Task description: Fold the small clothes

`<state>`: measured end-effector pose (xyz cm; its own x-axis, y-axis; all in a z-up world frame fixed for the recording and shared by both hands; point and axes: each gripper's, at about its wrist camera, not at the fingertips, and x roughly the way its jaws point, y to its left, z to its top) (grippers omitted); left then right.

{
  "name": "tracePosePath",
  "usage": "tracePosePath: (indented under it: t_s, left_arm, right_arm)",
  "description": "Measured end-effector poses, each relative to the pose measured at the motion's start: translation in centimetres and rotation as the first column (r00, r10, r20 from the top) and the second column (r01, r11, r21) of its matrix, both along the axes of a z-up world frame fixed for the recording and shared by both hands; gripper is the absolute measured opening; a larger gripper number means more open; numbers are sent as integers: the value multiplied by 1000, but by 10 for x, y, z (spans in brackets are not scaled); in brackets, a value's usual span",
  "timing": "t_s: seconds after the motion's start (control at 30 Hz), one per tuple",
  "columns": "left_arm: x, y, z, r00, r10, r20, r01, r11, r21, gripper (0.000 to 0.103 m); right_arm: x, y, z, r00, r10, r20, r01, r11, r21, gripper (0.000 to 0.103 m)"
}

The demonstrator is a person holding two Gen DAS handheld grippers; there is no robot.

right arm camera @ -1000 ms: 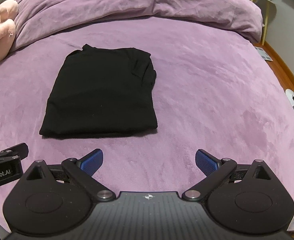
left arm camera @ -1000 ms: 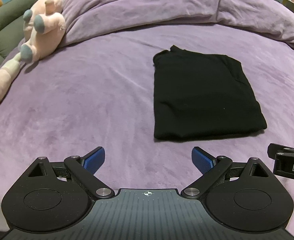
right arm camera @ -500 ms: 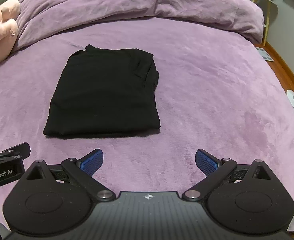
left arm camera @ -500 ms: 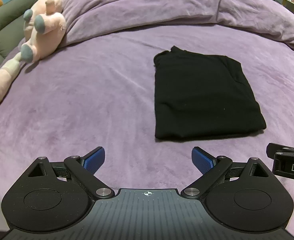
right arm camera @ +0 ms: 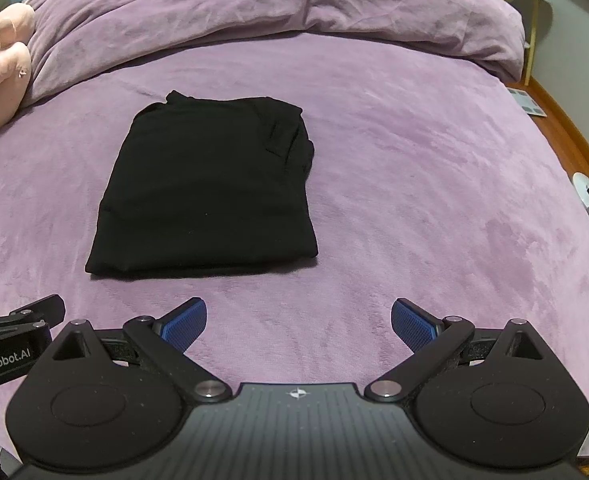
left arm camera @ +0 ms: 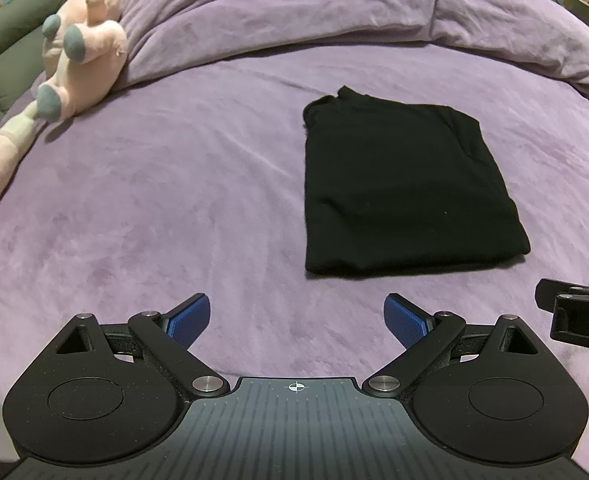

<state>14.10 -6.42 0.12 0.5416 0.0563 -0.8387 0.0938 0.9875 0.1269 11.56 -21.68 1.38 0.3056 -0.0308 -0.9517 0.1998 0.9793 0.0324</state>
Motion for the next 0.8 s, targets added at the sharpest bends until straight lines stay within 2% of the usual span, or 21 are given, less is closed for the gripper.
tracePosePath:
  t_s: [0.8]
  left_arm:
    - [2, -1, -1, 1000, -8, -7, 8, 1000, 1, 98]
  right_arm:
    - [0, 1, 3, 1000, 12, 8, -12, 1000, 5, 99]
